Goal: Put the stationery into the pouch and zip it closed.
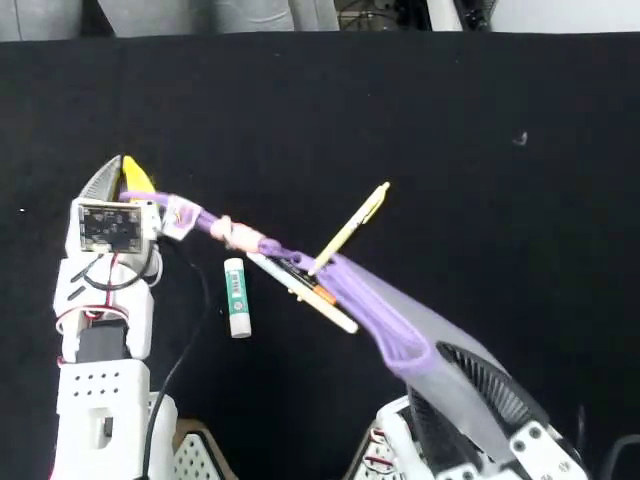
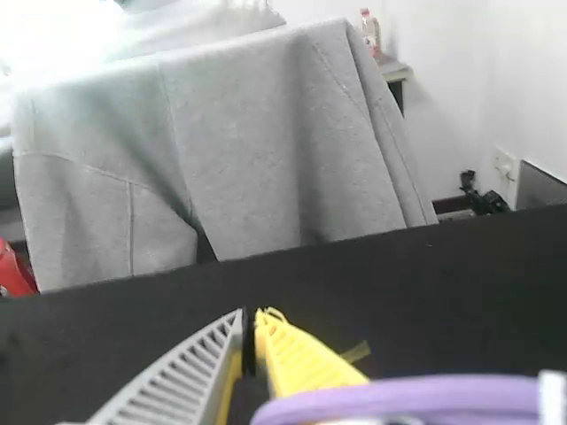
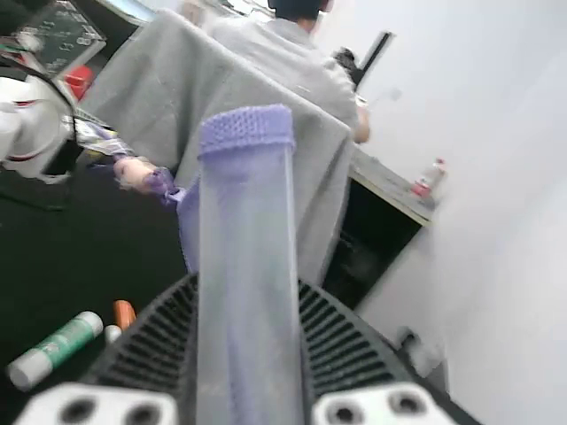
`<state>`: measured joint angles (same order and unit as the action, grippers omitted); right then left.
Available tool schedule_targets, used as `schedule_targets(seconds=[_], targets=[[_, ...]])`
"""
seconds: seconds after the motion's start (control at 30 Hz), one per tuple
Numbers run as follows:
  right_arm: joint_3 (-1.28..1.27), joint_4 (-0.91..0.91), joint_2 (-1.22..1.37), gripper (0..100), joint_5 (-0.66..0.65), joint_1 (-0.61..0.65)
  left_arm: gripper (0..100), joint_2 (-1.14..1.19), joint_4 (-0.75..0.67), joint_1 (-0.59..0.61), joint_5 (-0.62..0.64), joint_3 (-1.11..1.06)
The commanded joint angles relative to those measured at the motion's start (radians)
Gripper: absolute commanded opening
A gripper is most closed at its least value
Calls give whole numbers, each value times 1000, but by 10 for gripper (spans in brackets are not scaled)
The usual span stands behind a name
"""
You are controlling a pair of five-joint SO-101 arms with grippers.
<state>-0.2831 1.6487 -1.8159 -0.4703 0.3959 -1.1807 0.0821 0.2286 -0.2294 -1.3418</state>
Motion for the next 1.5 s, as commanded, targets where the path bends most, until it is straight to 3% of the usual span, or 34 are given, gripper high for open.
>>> schedule_targets(seconds=[0.0, 0.33, 0.43, 0.57, 0.73, 1.0, 1.23, 1.47], targets=[[79, 3, -56, 10, 23, -14, 33, 11, -8, 64, 6, 2], [-127, -104, -58, 10, 23, -14, 32, -3, 40, -24, 12, 84], [-268, -206, -59, 11, 32, -14, 30, -3, 164, -61, 15, 242], [-372, -324, -58, 18, 95, -14, 33, 6, 316, -68, 110, 522], [-371, -396, -61, 130, 157, -14, 33, 11, 460, -71, 193, 883], [-378, -427, -65, 227, 157, 5, 34, 124, 482, -71, 216, 1165], [-372, -330, -59, 279, 100, 241, 34, 367, 483, -70, 219, 1297], [-374, -304, -65, 276, 37, 221, 33, 446, 485, -65, 222, 1412]])
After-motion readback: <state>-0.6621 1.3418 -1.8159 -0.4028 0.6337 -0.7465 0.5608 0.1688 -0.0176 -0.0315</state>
